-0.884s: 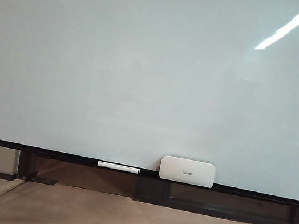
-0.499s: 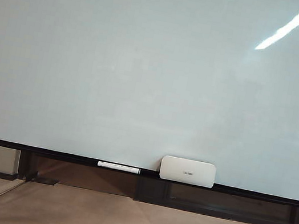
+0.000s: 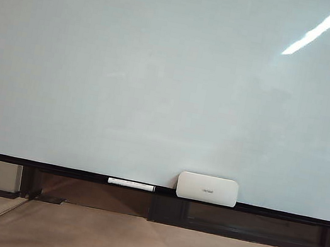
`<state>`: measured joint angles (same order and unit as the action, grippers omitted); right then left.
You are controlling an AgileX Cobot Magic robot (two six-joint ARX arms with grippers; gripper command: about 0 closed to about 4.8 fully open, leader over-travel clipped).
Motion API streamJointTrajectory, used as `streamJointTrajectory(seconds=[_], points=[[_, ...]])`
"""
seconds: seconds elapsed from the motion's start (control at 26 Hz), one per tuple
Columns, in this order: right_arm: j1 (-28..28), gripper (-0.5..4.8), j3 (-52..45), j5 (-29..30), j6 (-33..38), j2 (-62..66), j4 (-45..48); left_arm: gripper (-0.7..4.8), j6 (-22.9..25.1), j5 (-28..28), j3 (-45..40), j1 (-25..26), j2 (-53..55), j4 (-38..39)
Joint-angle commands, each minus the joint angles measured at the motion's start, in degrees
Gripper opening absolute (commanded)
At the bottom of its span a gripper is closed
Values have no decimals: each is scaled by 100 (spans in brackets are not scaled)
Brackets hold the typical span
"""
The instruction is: Reach to the right to find the marker pen, pick it up, and write the number 13 on the whiteboard.
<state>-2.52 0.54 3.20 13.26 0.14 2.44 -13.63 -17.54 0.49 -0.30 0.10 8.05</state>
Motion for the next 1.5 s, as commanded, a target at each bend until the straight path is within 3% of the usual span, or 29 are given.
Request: streamJointTrajectory(seconds=[0.04,0.12,0.19,0.5,0.65,0.73,0.81,0.92,1.0,1.08,1.19,1.27,1.42,1.5], points=[[4,-5,20,-11,0,4,79,-5,-31,-942,4,-9,4,-492],[0,-5,20,-94,-4,4,81,-5,-42,-1757,4,-9,4,-920],[0,-5,20,-129,-17,4,74,-6,-275,-2131,4,-9,4,-1241],[9,-5,63,-157,9,4,389,-6,-487,-2549,4,-13,7,-1478],[9,-5,81,-155,28,4,358,-6,-955,-2909,7,-17,7,-1917],[9,-5,83,-35,33,4,476,-5,-1099,-2905,7,-201,7,-1878],[9,-5,83,0,85,4,708,-6,-1008,-2400,7,-675,7,-1591],[7,-5,94,-52,173,7,940,-6,-219,-1185,4,-1790,48,-1517],[7,-5,140,31,131,13,949,-6,199,-824,2,-2310,302,-1429],[7,-5,284,142,-28,70,955,-6,402,-796,4,-2577,763,-1650],[4,-5,459,-26,-13,337,1191,-6,442,-953,98,-2594,1613,-2616],[9,-5,796,-9,-9,566,1464,-6,721,-992,396,-2594,2286,-2911],[2,-5,1775,-243,-1082,1381,1537,-6,796,-1375,1005,-2597,3926,-4083],[-9,-5,2146,-304,-1388,2041,1539,-6,671,-1567,1421,-2601,4677,-4227]])
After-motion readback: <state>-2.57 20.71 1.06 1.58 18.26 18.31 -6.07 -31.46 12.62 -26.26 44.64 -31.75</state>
